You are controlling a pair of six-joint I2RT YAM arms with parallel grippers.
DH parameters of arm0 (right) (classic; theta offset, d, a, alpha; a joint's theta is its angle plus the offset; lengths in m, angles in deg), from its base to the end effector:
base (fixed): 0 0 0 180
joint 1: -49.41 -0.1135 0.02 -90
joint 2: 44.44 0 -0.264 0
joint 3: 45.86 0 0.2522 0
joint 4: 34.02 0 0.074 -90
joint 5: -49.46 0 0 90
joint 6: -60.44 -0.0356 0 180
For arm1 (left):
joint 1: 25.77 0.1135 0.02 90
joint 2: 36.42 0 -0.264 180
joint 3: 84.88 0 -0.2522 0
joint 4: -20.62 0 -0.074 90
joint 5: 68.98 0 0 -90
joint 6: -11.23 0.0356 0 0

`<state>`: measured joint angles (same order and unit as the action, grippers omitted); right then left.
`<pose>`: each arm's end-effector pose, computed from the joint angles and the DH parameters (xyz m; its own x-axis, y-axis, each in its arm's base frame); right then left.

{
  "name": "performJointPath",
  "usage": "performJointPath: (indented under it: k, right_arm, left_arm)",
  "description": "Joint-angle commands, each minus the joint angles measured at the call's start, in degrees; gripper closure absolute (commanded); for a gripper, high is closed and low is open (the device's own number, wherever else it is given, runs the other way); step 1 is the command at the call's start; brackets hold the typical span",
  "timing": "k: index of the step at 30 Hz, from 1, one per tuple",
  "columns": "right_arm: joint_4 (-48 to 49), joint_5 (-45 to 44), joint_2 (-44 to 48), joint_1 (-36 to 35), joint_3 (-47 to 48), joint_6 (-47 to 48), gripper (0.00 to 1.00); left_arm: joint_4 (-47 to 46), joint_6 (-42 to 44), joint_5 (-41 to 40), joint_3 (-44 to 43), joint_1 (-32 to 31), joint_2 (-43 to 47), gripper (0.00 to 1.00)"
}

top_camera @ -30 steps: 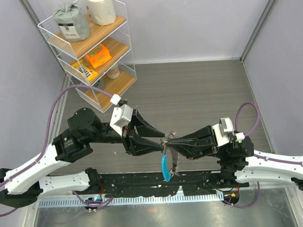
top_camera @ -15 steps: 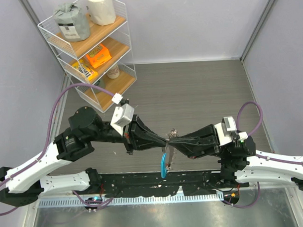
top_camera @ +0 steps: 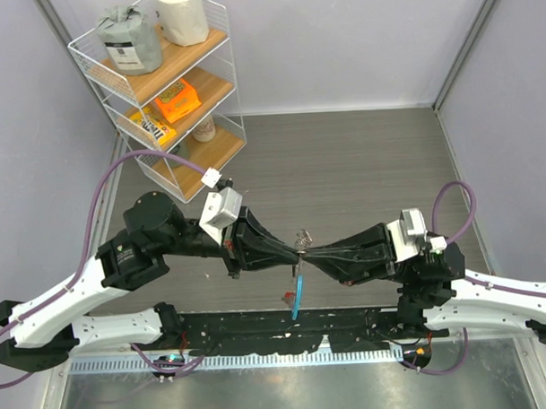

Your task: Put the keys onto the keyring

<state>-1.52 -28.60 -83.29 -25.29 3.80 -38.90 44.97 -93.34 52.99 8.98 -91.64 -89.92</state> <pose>0.0302 0.1382 0.4011 0.0190 0.6712 -0.7410 -0.9998 0.0041 -0.0219 0.0557 -0.1706 0.4768 -0.1916 -0.0943 -0.9769 0.9714 -0.1602 -0.1750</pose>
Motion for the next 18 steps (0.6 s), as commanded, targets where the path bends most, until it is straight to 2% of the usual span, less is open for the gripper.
performJointPath:
  k: [1, 5, 7, 12, 18]
  right_arm:
    - [-6.2, 1.1, 2.1, -0.5, 4.4, 1.9, 0.88]
    - [-14.5, -1.0, 4.8, -0.5, 5.4, 3.0, 0.7]
    - [-19.0, -2.2, 6.4, -0.5, 6.2, 3.8, 0.65]
    - [-28.0, -4.6, 10.0, -0.5, 9.4, 4.9, 0.59]
    - [-53.6, -2.8, 6.3, -0.5, 22.4, 8.2, 0.6]
  left_arm:
    - [1.0, 1.0, -0.7, -2.1, 0.1, -0.2, 1.0]
    - [2.3, 1.6, -0.8, -1.8, 0.1, 0.4, 1.0]
    - [2.9, 2.0, -1.2, -1.6, 0.1, 0.7, 1.0]
    - [4.7, 2.9, -1.0, -1.3, 0.1, 0.9, 1.0]
    - [10.4, 5.1, 0.9, -3.6, 0.1, -0.6, 1.0]
